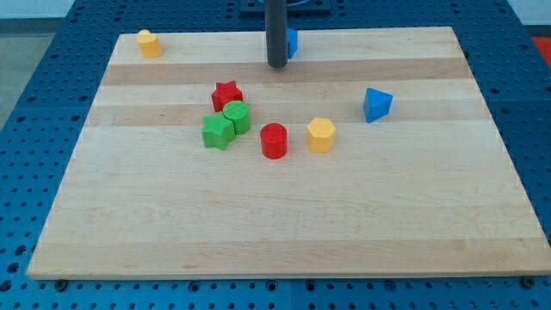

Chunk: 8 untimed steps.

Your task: Push the yellow hexagon to the left side of the blue triangle

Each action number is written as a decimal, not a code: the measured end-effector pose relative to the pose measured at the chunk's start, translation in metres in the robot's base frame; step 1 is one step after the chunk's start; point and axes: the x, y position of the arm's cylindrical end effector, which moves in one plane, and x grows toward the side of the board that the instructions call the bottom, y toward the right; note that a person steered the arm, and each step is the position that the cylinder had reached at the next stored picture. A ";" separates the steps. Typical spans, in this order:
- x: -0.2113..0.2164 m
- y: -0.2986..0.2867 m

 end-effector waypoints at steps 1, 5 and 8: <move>0.034 -0.001; 0.158 -0.001; 0.179 0.056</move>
